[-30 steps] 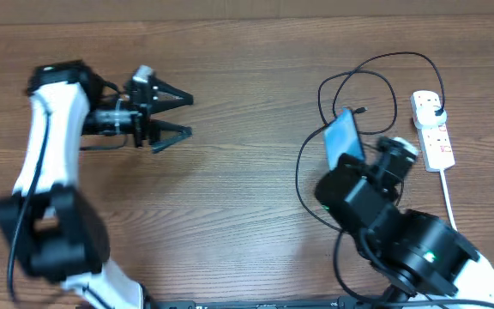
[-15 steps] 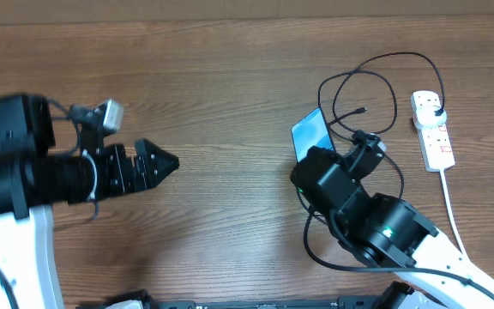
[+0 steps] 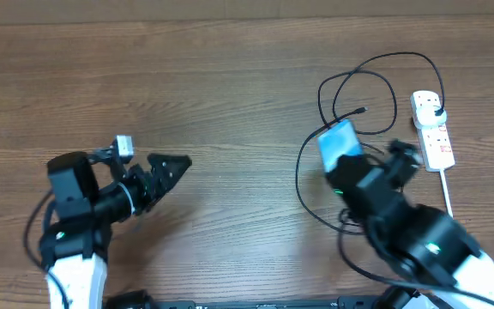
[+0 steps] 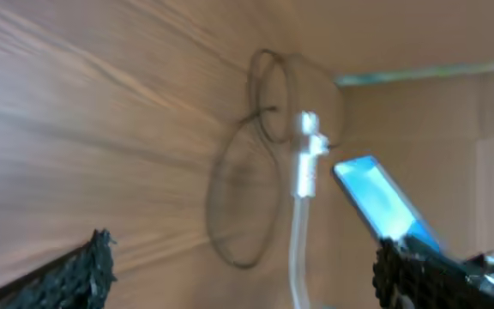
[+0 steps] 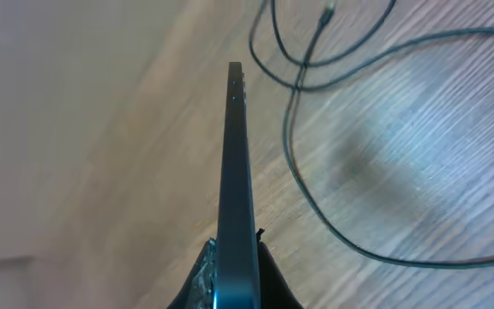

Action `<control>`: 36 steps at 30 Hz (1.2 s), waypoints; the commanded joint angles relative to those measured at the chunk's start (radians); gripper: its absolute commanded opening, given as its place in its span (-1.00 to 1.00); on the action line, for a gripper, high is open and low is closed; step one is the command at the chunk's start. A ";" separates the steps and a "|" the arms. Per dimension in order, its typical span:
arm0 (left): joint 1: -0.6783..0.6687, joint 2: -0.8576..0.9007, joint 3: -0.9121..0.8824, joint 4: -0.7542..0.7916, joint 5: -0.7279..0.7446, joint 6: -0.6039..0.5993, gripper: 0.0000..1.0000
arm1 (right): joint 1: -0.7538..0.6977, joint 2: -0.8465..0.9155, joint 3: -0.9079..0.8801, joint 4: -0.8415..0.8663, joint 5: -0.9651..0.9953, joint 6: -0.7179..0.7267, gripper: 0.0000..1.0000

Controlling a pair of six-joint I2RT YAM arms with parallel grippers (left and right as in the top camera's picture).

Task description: Plug charger to phone and switch on socket

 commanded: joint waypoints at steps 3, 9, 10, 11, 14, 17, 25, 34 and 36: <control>-0.020 0.181 -0.087 0.248 0.291 -0.452 0.99 | -0.061 -0.122 0.000 0.037 -0.047 0.021 -0.92; -0.090 0.274 -0.087 0.499 0.394 -0.654 0.99 | -0.062 -0.074 -0.115 0.284 -0.250 0.060 -0.93; -0.104 0.274 -0.087 0.539 0.395 -0.684 0.99 | -0.062 -0.049 -0.140 0.330 -0.283 0.060 -0.93; -0.120 0.273 -0.087 0.580 0.394 -0.714 0.99 | -0.062 -0.027 -0.156 0.364 -0.314 0.060 -0.93; -0.161 0.272 -0.087 0.669 0.388 -0.800 0.99 | -0.062 0.048 -0.174 0.462 -0.438 0.050 -0.92; -0.186 0.272 -0.087 0.677 0.364 -0.880 0.99 | -0.062 0.109 -0.174 0.547 -0.511 0.019 -0.92; -0.204 0.272 -0.087 0.678 0.292 -0.958 0.97 | -0.061 0.220 -0.174 0.702 -0.661 0.019 -0.92; -0.204 0.272 -0.087 0.678 0.222 -0.967 0.71 | -0.054 0.226 -0.174 0.749 -0.755 0.223 -0.93; -0.204 0.272 -0.087 0.678 0.206 -0.966 0.65 | -0.054 0.226 -0.174 0.751 -0.785 0.288 -0.93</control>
